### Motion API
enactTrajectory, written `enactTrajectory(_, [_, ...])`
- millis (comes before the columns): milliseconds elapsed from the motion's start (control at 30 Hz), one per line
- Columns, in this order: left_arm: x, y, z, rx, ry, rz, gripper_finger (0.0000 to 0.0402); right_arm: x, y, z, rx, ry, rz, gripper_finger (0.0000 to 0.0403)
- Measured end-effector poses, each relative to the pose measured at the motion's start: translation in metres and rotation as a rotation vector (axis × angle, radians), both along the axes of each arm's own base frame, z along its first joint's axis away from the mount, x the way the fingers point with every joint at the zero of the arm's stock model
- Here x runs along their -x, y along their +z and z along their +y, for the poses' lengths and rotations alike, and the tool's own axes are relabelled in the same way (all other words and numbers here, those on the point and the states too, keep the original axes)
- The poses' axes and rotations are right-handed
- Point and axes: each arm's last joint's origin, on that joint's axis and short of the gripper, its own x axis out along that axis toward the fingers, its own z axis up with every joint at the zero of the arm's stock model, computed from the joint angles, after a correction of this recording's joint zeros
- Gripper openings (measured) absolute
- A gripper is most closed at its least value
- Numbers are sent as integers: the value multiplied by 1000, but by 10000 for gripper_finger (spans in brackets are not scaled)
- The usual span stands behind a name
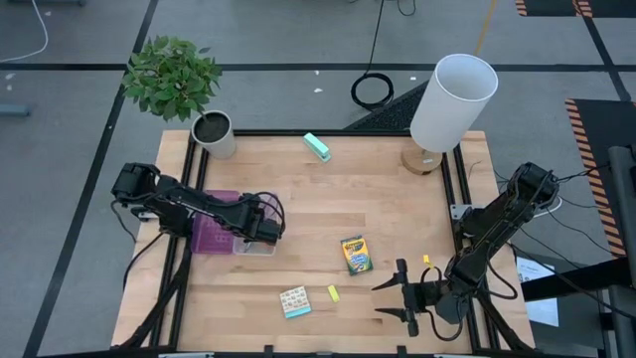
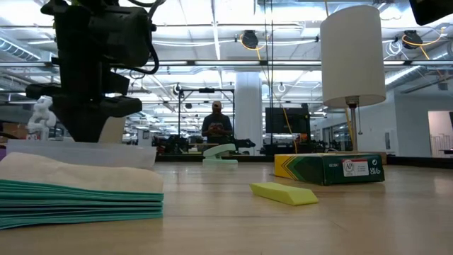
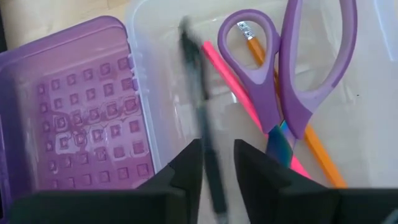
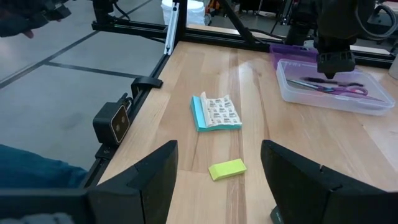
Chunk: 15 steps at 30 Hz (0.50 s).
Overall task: Pack school essentials
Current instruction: Put the black pen into the purple supply box, then put the crayon box into the purple supply box
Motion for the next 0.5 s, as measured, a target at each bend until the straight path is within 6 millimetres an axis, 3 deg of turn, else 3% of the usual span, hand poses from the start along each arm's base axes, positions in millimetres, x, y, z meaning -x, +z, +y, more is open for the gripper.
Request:
enactTrajectory(233, [-1, 1, -4, 5, -40, -4, 131, 0, 0, 0, 0, 0, 0, 224])
enactTrajectory(500, [-15, 21, -37, -103, -207, -143, 133, 0, 0, 0, -7, -3, 1, 224])
